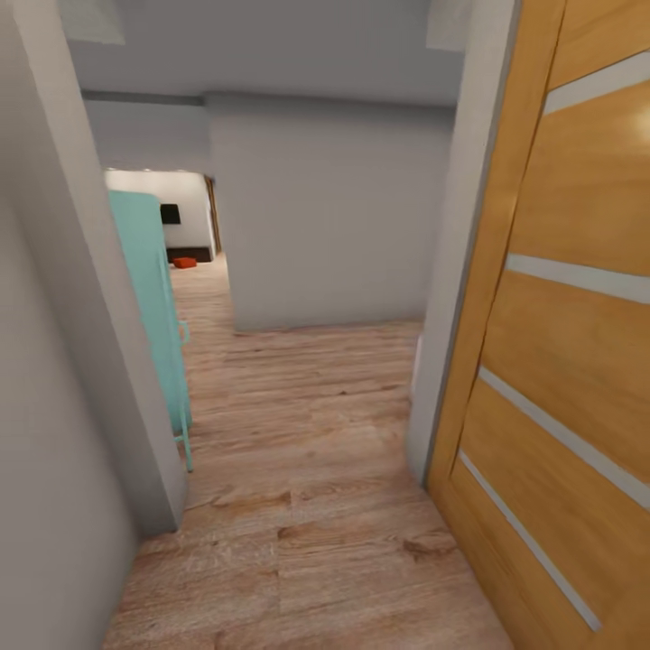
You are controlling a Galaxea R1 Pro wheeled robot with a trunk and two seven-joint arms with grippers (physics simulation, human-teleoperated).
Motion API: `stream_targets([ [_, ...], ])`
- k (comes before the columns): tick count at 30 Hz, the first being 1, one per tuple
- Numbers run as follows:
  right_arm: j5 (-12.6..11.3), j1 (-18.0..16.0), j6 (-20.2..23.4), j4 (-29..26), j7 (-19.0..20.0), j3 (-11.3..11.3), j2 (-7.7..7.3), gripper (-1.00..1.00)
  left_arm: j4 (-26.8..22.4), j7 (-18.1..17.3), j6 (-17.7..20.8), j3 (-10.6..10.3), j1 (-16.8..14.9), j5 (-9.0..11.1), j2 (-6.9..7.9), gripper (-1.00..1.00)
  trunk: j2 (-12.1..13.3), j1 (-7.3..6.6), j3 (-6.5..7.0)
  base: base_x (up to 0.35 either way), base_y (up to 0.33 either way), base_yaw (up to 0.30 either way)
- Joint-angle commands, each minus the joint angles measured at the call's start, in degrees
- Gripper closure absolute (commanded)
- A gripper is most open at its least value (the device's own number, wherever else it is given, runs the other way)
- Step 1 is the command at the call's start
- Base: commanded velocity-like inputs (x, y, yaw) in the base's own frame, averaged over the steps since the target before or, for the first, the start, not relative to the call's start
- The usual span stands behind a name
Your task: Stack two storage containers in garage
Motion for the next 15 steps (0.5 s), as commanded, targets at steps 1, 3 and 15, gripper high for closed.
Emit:
stream_targets([
  [1, 0.32, -0.02, -0.15, 0.03, -0.03, 0.06, -0.01, -1.0, 0.13, -0.03, 0.02, 0.44, -0.08, 0.05, 0.0, -1.0, -0.03, 0.03, -0.06, 0.333, 0.077, 0.283],
  [3, 0.32, -0.02, -0.15, 0.03, -0.03, 0.06, -0.01, -1.0, 0.12, -0.03, 0.02, 0.45, -0.08, 0.05, 0.0, -1.0, -0.03, 0.03, -0.06, 0.333, 0.076, 0.283],
  [15, 0.3, -0.02, -0.15, 0.03, -0.03, 0.06, -0.09, -1.0, 0.11, -0.01, 0.02, 0.37, -0.08, 0.05, 0.0, -1.0, -0.03, 0.03, -0.06, 0.336, 0.041, 0.117],
])
